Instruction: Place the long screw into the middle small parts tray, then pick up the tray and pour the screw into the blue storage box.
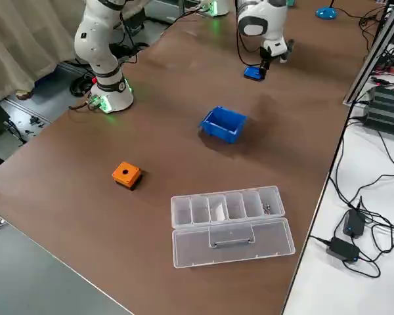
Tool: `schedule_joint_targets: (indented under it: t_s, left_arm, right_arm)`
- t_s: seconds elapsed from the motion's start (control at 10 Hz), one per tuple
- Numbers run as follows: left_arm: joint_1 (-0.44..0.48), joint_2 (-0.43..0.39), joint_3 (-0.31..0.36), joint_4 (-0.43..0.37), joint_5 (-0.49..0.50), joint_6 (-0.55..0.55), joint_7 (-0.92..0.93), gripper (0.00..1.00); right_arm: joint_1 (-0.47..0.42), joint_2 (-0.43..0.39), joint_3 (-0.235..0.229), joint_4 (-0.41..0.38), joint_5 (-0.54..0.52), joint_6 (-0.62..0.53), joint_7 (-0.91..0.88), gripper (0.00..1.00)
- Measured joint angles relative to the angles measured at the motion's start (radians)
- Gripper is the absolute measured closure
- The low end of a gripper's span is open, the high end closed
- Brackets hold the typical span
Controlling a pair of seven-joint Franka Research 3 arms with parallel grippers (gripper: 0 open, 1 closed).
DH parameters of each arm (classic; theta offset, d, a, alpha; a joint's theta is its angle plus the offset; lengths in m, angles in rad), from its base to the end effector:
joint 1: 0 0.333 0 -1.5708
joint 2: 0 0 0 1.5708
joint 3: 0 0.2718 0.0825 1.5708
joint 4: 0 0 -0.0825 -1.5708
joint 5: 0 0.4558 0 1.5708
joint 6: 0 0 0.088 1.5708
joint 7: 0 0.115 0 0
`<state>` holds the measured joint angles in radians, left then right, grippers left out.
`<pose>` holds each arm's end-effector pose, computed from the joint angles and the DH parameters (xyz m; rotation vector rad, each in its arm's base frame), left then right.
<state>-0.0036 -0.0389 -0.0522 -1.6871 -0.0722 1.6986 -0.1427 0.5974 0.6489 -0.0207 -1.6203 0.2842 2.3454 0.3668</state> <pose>0.6250 -0.0427 0.5446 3.0630 0.1445 0.0662 0.6075 0.4032 0.1625 -2.9301 -0.0337 0.0322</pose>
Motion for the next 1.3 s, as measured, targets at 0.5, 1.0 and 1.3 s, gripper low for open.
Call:
schedule_joint_targets:
  t_s: [0.5, 1.0, 1.3]
  left_arm:
    - [-0.018, -0.033, 0.087, -0.001, 0.0, -0.07, 0.072, 0.0]
    - [-0.025, 0.014, 0.03, 0.0, 0.084, -0.06, 0.079, 0.01]
    - [-0.013, 0.016, 0.018, 0.002, 0.066, -0.052, 0.079, 0.01]
  right_arm:
    - [0.067, 0.043, 0.012, -0.056, 0.065, 0.093, 0.004, 0.41]
    - [0.081, 0.044, 0.043, -0.094, 0.117, 0.127, 0.007, 0.52]
    - [0.096, 0.061, 0.045, -0.105, 0.122, 0.173, 0.007, 0.52]
